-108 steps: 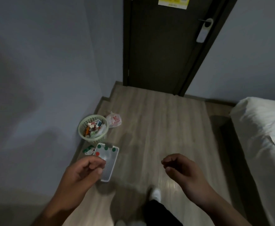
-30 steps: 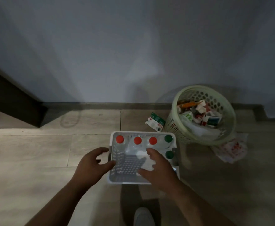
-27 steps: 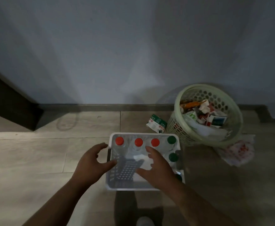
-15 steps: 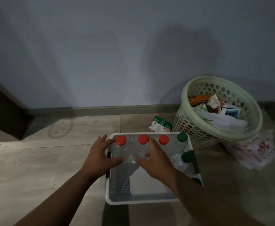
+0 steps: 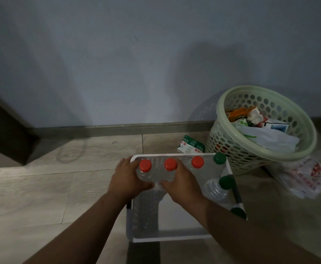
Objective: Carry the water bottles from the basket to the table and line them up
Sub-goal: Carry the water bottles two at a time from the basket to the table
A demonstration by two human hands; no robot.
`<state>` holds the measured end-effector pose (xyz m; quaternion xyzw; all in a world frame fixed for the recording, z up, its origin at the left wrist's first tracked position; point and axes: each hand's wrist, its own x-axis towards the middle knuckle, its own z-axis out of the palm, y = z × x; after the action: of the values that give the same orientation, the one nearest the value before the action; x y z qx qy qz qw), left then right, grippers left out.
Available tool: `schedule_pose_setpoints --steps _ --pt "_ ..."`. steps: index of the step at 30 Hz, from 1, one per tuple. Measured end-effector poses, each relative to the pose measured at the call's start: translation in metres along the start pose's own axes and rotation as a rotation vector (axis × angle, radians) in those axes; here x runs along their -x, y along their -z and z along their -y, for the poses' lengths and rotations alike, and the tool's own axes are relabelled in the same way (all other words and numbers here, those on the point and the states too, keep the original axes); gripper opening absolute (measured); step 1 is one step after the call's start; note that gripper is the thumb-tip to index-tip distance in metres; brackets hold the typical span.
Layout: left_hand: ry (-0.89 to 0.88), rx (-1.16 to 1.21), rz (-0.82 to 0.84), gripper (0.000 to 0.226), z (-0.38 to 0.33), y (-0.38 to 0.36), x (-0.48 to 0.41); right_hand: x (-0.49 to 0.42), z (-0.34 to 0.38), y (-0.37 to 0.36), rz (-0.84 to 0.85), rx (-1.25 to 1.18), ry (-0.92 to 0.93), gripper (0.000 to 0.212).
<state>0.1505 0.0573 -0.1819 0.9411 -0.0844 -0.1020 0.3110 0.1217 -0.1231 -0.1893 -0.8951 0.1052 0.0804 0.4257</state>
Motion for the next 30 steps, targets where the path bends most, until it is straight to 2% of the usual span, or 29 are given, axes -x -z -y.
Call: schedule_pose_setpoints --steps 3,6,10,13,15,17,21,25,30 --pt "0.037 0.009 -0.034 0.077 0.002 -0.003 0.001 0.003 0.005 0.005 -0.011 -0.058 -0.004 0.043" --pt "0.086 0.060 -0.088 0.083 -0.001 0.002 0.009 0.012 0.014 0.014 -0.042 -0.082 0.036 0.049" --pt "0.068 0.181 -0.187 0.075 -0.021 0.020 0.029 0.028 0.026 0.030 -0.099 -0.088 0.115 0.050" --pt "0.087 0.403 -0.202 0.058 -0.034 0.044 0.046 0.036 0.036 0.040 -0.077 -0.127 0.184 0.058" --pt "0.103 0.570 -0.172 0.051 -0.039 0.060 0.055 0.039 0.046 0.048 -0.087 -0.144 0.205 0.052" --pt "0.081 0.716 -0.176 0.050 -0.044 0.075 0.061 0.042 0.058 0.055 -0.101 -0.175 0.246 0.042" --pt "0.020 0.927 -0.257 0.057 -0.049 0.095 0.068 0.054 0.080 0.054 -0.088 -0.444 0.312 0.044" --pt "-0.020 0.941 -0.299 0.043 -0.053 0.114 0.075 0.057 0.106 0.052 -0.081 -0.580 0.422 0.039" --pt "0.009 0.900 -0.356 0.040 -0.069 0.161 0.094 0.063 0.155 0.069 -0.026 -0.516 0.449 0.033"
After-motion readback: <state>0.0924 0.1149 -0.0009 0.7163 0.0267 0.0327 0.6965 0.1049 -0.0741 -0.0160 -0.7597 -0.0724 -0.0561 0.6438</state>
